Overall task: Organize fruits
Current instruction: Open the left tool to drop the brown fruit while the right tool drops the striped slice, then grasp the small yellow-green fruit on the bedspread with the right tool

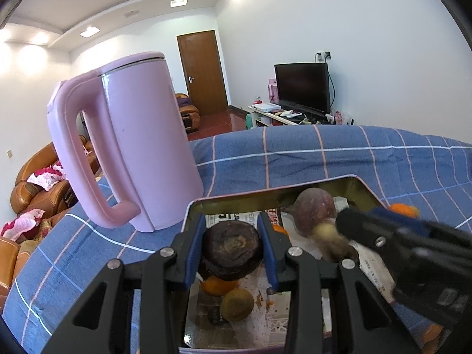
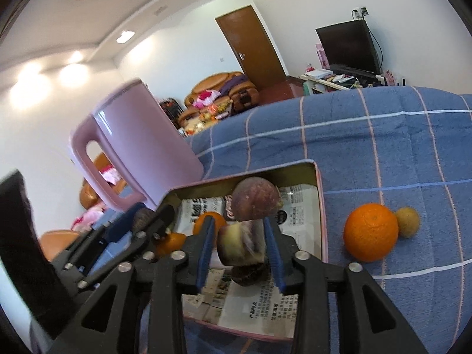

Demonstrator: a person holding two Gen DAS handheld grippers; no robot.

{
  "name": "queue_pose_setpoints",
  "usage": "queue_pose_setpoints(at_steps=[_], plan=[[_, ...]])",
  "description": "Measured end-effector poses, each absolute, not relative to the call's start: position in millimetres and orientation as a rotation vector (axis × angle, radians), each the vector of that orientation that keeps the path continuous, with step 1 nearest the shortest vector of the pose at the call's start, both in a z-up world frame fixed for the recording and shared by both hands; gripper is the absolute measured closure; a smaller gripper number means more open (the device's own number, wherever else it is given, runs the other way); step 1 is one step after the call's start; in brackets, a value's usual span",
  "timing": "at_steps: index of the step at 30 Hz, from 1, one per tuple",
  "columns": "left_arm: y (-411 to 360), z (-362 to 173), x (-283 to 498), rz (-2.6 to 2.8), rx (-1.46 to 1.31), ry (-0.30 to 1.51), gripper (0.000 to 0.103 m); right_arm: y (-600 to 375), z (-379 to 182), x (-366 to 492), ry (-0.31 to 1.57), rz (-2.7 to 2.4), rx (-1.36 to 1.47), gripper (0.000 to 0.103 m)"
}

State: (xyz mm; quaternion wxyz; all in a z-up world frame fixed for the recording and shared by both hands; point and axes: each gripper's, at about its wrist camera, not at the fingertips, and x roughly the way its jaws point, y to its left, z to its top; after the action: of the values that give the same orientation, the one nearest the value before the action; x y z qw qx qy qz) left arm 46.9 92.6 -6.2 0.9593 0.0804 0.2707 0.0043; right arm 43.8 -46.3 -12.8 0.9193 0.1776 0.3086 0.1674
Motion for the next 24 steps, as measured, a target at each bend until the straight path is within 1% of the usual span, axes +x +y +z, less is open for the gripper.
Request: queue_pose_setpoints(at_steps=[1, 3, 5, 6, 7, 10, 12, 24], plan=[[90.9, -6.6, 46.7, 0.006, 0.169, 0.548, 0.064, -47.9, -10.1, 40.3, 0.612, 0.328, 0.362, 0.042], [87.8, -7.1, 45.9, 0.007, 0.18, 0.544, 0.061, -51.3, -2.4, 31.8, 0.55, 0.28, 0.343, 0.041], [86.4, -8.0, 46.0, 0.015, 0.186, 0.547, 0.05, -53.6, 1.9, 26.3, 0.515, 0.243, 0.33, 0.041], [86.4, -8.1, 46.4, 0.018, 0.185, 0.547, 0.034, -54.5, 3.5, 24.0, 0.501, 0.215, 0.321, 0.041], [86.9, -7.5, 46.0, 0.024, 0.183, 0.543, 0.019, -55.3, 4.5, 22.1, 0.489, 0.195, 0.312, 0.041], [90.2, -2.5, 41.1, 0.025, 0.16, 0.504, 0.005, -55.5, 5.0, 21.0, 0.48, 0.159, 0.297, 0.04], [90.5, -1.4, 40.0, 0.024, 0.153, 0.494, 0.0, -55.7, 4.8, 23.3, 0.484, 0.149, 0.296, 0.04], [84.0, -6.1, 41.2, 0.013, 0.175, 0.519, 0.0, -69.8, 1.0, 21.4, 0.5, 0.067, 0.286, 0.041]])
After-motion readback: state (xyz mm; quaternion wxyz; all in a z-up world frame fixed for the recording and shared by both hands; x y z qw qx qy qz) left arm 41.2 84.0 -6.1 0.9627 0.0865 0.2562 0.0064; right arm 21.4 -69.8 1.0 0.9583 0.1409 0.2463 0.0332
